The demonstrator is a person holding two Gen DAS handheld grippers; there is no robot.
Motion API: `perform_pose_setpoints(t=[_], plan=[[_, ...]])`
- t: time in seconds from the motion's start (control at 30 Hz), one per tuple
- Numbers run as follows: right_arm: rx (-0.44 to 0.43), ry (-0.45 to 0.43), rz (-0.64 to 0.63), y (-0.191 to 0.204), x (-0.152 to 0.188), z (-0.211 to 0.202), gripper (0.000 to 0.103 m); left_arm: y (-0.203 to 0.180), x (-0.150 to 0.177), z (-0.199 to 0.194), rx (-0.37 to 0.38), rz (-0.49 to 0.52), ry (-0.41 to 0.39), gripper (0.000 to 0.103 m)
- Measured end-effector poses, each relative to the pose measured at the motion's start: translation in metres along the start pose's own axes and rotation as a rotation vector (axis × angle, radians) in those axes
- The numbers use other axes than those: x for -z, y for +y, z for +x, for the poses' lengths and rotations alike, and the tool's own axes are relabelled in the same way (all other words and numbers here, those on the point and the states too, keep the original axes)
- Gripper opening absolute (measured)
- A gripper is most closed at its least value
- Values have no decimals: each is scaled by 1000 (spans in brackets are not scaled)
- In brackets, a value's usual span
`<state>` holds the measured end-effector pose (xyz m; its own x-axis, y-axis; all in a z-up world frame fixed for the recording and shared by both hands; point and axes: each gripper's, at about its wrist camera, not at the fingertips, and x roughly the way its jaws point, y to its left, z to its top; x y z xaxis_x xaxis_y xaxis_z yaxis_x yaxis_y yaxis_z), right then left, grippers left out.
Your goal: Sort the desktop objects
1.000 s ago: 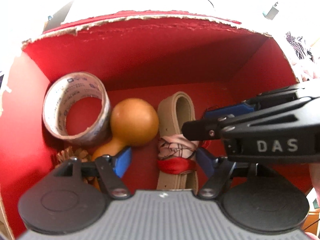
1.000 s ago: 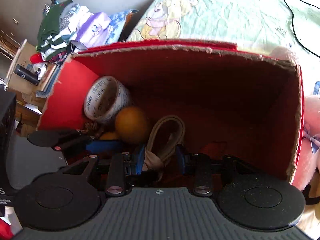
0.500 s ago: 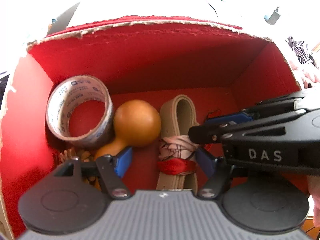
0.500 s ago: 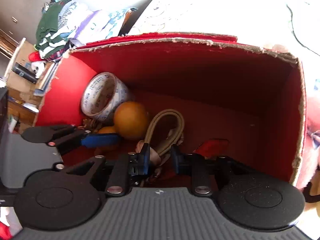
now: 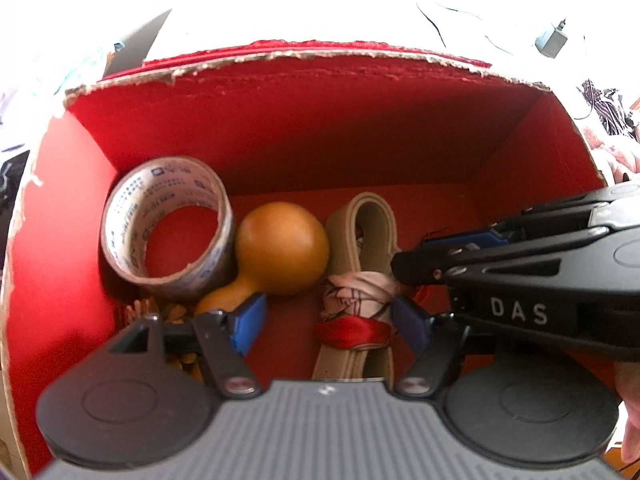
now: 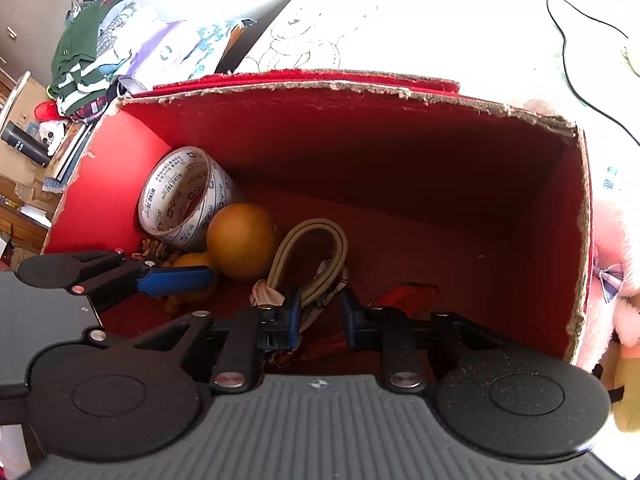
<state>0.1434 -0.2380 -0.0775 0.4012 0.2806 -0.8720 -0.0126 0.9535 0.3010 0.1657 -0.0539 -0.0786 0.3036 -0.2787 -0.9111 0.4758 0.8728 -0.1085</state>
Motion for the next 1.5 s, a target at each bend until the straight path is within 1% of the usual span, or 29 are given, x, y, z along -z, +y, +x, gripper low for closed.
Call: perform_pose_setpoints(t=[0.07, 0.27, 0.63, 0.67, 0.77, 0.8, 0.9, 0.93, 1.07, 1.2, 1.5], plan=[[-2, -9, -7, 0, 1, -1, 18, -1, 0, -1, -3, 1, -3, 74], [20, 0, -8, 2, 0, 0, 18, -3, 0, 1, -7, 8, -6, 74], [61, -33, 6, 2, 2, -4, 18, -9, 0, 2, -30, 35, -28, 76], [64, -37, 5, 2, 2, -4, 18, -11, 0, 2, -42, 42, -34, 77], [82, -40, 5, 3, 2, -4, 18, -19, 2, -3, -116, 63, -66, 88], [87, -36, 3, 3, 1, -4, 18, -20, 2, -3, -125, 71, -74, 89], [100, -38, 1, 4, 1, -3, 19, -17, 0, -1, -83, 56, -50, 88], [101, -38, 1, 4, 1, -3, 19, -16, -1, 0, -80, 52, -46, 87], [112, -47, -10, 6, 1, -3, 19, -20, 0, 0, -102, 62, -61, 85], [108, -47, -7, 3, 1, -3, 19, -19, 0, 2, -95, 43, -49, 84], [113, -54, -9, 5, 2, -2, 19, -28, -2, 6, -126, 50, -49, 85]])
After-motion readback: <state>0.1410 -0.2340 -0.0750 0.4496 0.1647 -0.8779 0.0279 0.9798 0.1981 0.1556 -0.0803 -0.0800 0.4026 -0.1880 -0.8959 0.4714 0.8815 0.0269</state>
